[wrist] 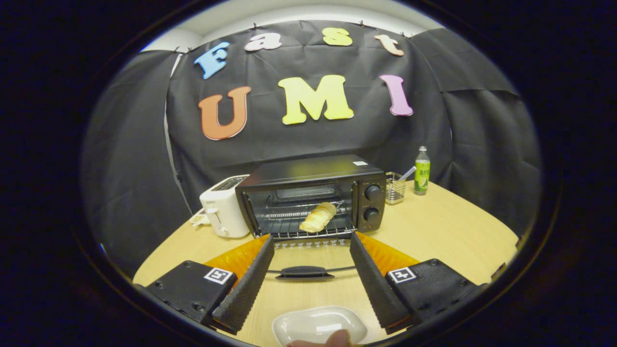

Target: Open the toaster oven, put the food inside, and close the toaster oven door.

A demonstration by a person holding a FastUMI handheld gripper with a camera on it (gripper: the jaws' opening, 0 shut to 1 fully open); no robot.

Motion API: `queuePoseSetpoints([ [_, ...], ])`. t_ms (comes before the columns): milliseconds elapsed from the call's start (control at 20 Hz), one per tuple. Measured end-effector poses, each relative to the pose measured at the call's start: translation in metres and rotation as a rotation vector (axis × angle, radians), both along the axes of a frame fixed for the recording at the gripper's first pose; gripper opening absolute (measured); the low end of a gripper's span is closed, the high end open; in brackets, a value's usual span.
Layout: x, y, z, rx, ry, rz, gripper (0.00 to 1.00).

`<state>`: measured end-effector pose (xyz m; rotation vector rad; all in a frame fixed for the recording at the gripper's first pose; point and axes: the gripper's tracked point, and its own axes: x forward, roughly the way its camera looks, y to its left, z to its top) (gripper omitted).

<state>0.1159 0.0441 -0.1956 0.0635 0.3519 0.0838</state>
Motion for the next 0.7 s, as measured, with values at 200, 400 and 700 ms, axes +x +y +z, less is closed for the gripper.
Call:
queuePoseSetpoints([
  [200,-0.012,0.006,-0.034,-0.029,0.075,0.037,1.0],
  [400,-0.011,0.014,-0.072,-0.011,0.181,0.053,1.0],
  [700,0.002,0.018,-0.118,-0.042,0.317,0.067,1.0],
])
